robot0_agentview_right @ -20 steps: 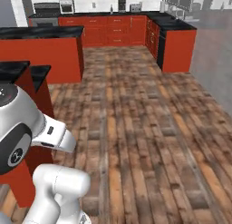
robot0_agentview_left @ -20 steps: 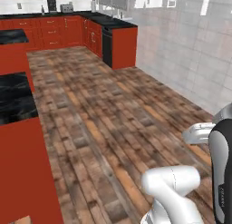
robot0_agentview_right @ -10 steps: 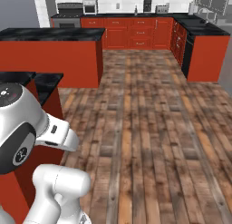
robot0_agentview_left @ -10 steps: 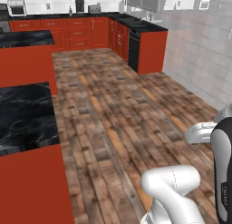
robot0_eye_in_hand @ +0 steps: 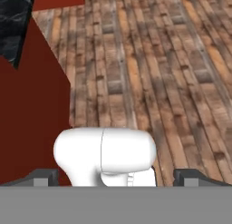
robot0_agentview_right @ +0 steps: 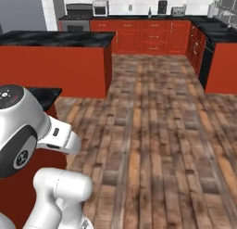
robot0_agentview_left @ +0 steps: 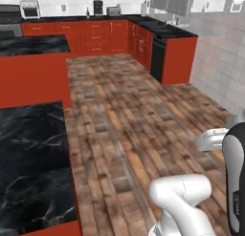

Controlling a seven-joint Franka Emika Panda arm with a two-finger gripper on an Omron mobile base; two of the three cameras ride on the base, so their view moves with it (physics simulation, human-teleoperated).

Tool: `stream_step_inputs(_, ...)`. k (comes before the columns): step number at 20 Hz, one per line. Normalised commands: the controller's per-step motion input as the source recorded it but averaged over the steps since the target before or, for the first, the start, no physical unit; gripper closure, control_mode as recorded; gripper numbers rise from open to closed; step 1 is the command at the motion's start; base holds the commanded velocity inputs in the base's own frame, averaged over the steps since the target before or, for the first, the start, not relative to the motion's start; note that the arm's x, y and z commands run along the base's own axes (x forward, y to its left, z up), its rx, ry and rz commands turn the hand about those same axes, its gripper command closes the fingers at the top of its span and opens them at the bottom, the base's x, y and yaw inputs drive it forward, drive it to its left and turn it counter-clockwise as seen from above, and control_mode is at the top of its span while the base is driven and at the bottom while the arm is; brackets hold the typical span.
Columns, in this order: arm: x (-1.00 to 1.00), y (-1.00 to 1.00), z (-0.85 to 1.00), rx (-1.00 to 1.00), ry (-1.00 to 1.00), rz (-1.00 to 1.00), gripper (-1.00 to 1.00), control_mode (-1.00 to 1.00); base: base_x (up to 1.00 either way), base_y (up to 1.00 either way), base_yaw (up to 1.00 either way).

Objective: There is a wine glass and glass cup on the dining counter. Place the wine bottle next to the wine glass and the juice bottle next to the glass cup.

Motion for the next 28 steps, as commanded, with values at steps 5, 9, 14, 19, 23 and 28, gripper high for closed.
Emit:
stream_step_inputs(5, 0.0, 0.0, 0.0, 0.0, 0.0, 0.0, -1.0, 1.0, 0.94, -0.15, 0.06)
stream_step_inputs(9, 0.0, 0.0, 0.0, 0.0, 0.0, 0.0, -1.0, 1.0, 0.94, -0.18, 0.04)
stream_step_inputs(14, 0.0, 0.0, 0.0, 0.0, 0.0, 0.0, -1.0, 1.0, 0.94, -0.19, 0.04)
stream_step_inputs(19, 0.0, 0.0, 0.0, 0.0, 0.0, 0.0, -1.0, 1.0, 0.94, -0.21, 0.04)
stream_step_inputs(23, 0.0, 0.0, 0.0, 0.0, 0.0, 0.0, -1.0, 1.0, 0.94, -0.24, 0.03)
stream_step_inputs(28, 0.0, 0.0, 0.0, 0.0, 0.0, 0.0, -1.0, 1.0, 0.94, -0.26, 0.03)
